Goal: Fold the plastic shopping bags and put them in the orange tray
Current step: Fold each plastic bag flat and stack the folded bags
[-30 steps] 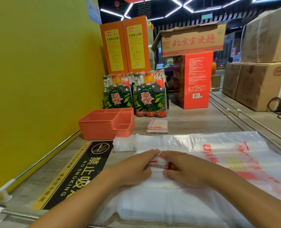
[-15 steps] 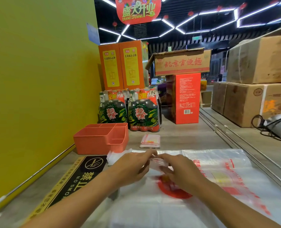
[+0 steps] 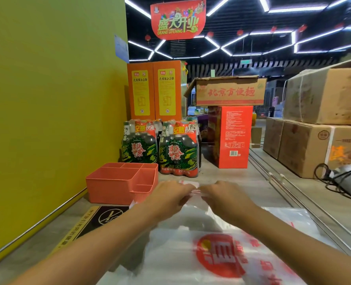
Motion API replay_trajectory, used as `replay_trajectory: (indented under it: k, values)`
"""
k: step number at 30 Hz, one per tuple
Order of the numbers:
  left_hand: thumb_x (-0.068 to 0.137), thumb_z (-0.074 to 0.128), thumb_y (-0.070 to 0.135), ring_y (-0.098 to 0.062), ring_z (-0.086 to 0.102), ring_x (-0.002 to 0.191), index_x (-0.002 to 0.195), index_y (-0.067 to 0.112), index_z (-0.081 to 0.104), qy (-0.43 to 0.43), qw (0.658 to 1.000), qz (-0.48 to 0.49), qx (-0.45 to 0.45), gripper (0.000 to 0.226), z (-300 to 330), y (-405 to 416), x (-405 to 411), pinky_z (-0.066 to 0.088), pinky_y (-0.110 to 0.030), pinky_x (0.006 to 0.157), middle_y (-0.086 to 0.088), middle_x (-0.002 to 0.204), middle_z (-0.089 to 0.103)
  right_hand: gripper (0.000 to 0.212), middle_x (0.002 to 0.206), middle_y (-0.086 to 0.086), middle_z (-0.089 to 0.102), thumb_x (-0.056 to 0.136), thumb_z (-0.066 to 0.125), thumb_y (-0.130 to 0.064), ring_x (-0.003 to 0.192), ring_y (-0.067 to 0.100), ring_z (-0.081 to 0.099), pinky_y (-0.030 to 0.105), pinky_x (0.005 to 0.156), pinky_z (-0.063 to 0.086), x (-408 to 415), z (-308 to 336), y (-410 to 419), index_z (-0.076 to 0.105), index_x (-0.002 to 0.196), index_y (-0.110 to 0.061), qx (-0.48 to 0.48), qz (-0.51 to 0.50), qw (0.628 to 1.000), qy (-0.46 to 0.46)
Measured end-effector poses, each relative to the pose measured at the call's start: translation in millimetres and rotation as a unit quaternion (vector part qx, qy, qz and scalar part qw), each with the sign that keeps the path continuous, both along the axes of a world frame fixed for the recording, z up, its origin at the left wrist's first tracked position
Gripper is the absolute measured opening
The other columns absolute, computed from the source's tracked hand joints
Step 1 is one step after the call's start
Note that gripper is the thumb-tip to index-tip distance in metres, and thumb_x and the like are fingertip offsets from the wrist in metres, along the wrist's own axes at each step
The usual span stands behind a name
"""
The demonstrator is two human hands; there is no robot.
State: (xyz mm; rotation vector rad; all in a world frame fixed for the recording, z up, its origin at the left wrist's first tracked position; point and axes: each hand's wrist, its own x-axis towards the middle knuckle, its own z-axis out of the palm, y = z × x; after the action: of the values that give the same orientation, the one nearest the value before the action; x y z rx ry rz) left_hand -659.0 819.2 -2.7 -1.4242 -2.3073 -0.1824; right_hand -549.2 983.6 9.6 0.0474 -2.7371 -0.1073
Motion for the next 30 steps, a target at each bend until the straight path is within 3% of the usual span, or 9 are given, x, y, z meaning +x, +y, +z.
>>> replay_trajectory:
  k: [3, 10, 15, 18, 21, 23, 26, 30]
  values:
    - [0.093, 0.056, 0.004, -0.017, 0.059, 0.094, 0.128, 0.024, 0.060, -0.036, 0.999, -0.005, 0.017, 0.041, 1.1, 11.9, -26.9, 0.051, -0.034, 0.080, 0.003, 0.106, 0.067, 0.027, 0.109, 0.004, 0.072, 0.105, 0.052, -0.023, 0.090, 0.022, 0.066, 0.032, 0.069, 0.051, -33.7, -0.3, 14.5, 0.062, 0.129, -0.027, 0.009, 0.010, 1.000, 0.014]
    - [0.093, 0.059, 0.007, -0.021, 0.062, 0.098, 0.144, 0.037, 0.047, -0.017, 0.999, 0.037, 0.035, 0.060, -7.2, 42.6, -89.4, 0.051, -0.039, 0.082, 0.006, 0.094, 0.067, 0.043, 0.123, 0.000, 0.072, 0.100, 0.058, -0.017, 0.106, 0.019, 0.068, 0.032, 0.087, 0.054, -104.7, -13.8, 43.0, 0.058, 0.140, -0.034, -0.034, 0.019, 0.998, 0.044]
    - [0.083, 0.071, 0.010, -0.026, 0.063, 0.115, 0.132, 0.033, 0.049, -0.046, 0.994, 0.096, 0.011, 0.059, -37.3, 64.4, -128.9, 0.052, -0.043, 0.089, 0.003, 0.127, 0.065, 0.037, 0.124, 0.003, 0.070, 0.099, 0.055, -0.022, 0.109, 0.025, 0.066, 0.035, 0.082, 0.052, -145.0, -36.0, 53.0, 0.062, 0.135, -0.032, -0.025, -0.014, 0.999, 0.034]
    - [0.079, 0.073, 0.008, -0.027, 0.058, 0.122, 0.139, 0.027, 0.046, -0.046, 0.991, 0.118, -0.042, 0.069, -60.6, 68.7, -141.8, 0.049, -0.042, 0.098, -0.002, 0.136, 0.059, 0.029, 0.122, 0.004, 0.069, 0.096, 0.059, -0.031, 0.108, 0.028, 0.065, 0.031, 0.074, 0.042, -153.3, -58.8, 52.8, 0.064, 0.124, -0.029, -0.058, -0.022, 0.998, -0.021]
    - [0.097, 0.051, 0.007, -0.025, 0.026, 0.149, 0.159, 0.016, 0.021, -0.102, 0.986, 0.096, -0.090, 0.070, -81.9, 61.7, -143.2, 0.030, -0.038, 0.118, -0.006, 0.164, 0.024, 0.039, 0.127, 0.008, 0.065, 0.092, 0.061, -0.025, 0.110, 0.032, 0.064, 0.034, 0.084, 0.051, -149.7, -73.2, 52.9, 0.060, 0.130, -0.019, -0.081, 0.003, 0.994, -0.077]
    - [0.103, 0.039, 0.014, -0.020, 0.011, 0.154, 0.161, 0.015, 0.012, -0.131, 0.984, 0.077, -0.092, 0.064, -87.4, 57.9, -145.5, 0.018, -0.036, 0.124, -0.004, 0.169, 0.009, 0.041, 0.128, 0.010, 0.063, 0.092, 0.060, -0.022, 0.106, 0.032, 0.065, 0.038, 0.087, 0.055, -147.8, -75.1, 56.3, 0.057, 0.132, -0.017, -0.080, 0.020, 0.991, -0.101]
    - [0.107, 0.038, 0.025, -0.022, 0.011, 0.155, 0.160, 0.012, 0.014, -0.147, 0.983, 0.060, -0.096, 0.060, -83.9, 57.3, -147.1, 0.017, -0.037, 0.124, -0.007, 0.168, 0.011, 0.032, 0.122, 0.008, 0.064, 0.096, 0.058, -0.026, 0.097, 0.027, 0.067, 0.038, 0.081, 0.057, -150.5, -74.7, 61.8, 0.056, 0.126, -0.018, -0.076, 0.035, 0.989, -0.125]
    - [0.108, 0.038, 0.035, -0.026, 0.014, 0.154, 0.159, 0.010, 0.017, -0.184, 0.974, 0.050, -0.127, 0.061, -70.8, 59.0, -147.4, 0.019, -0.040, 0.124, -0.010, 0.167, 0.013, 0.036, 0.128, 0.007, 0.060, 0.103, 0.053, -0.035, 0.111, 0.028, 0.061, 0.034, 0.090, 0.048, -155.7, -70.8, 63.1, 0.055, 0.131, -0.013, -0.055, 0.043, 0.987, -0.143]
